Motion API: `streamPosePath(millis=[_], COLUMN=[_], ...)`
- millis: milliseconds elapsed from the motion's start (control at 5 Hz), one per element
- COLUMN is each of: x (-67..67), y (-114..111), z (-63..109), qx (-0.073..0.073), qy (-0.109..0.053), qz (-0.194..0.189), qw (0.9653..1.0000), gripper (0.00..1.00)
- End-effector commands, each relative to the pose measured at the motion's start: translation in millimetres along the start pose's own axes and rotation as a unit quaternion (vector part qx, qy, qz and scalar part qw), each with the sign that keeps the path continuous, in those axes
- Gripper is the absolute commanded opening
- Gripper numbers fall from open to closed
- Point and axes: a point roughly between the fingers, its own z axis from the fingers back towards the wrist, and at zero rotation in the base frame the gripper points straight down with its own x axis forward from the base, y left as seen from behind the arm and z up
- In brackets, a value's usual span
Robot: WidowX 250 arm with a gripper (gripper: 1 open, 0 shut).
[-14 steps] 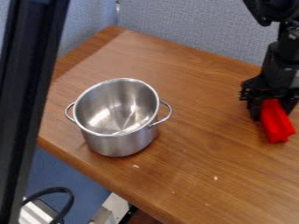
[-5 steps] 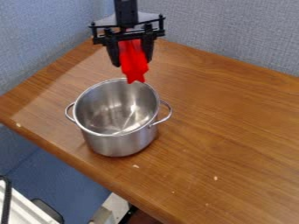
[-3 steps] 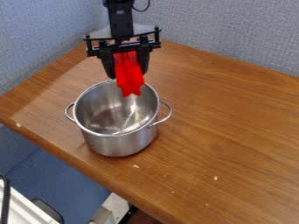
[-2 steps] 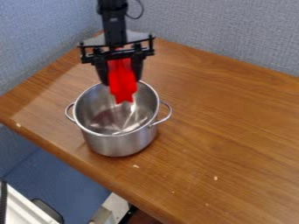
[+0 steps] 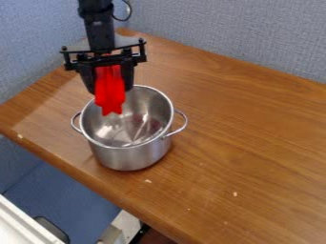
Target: Put the red object in the metal pot
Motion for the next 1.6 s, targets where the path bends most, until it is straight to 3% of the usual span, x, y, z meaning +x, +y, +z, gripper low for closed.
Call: streamPosePath(millis=[0, 200, 400, 600, 1000, 1200, 1400], x=[-10.1, -9.7, -17.7, -19.5, -30.0, -41.9, -51.3], y=[-22, -21, -20, -27, -15, -9, -11], z=[16.3, 10.3, 1.0, 15.9, 5.9, -4.0, -0.2], qx=[-0.003, 0.008, 0.022, 0.013, 0.035, 0.042, 0.034], qy=[-0.025, -0.026, -0.028, -0.028, -0.044, -0.050, -0.055], qz=[-0.032, -0.035, -0.045, -0.047, -0.027, -0.063, -0.100], qw=[0.9992, 0.9990, 0.9984, 0.9984, 0.9981, 0.9959, 0.9928], gripper=[0.00, 0.00, 0.00, 0.00, 0.00, 0.00, 1.00])
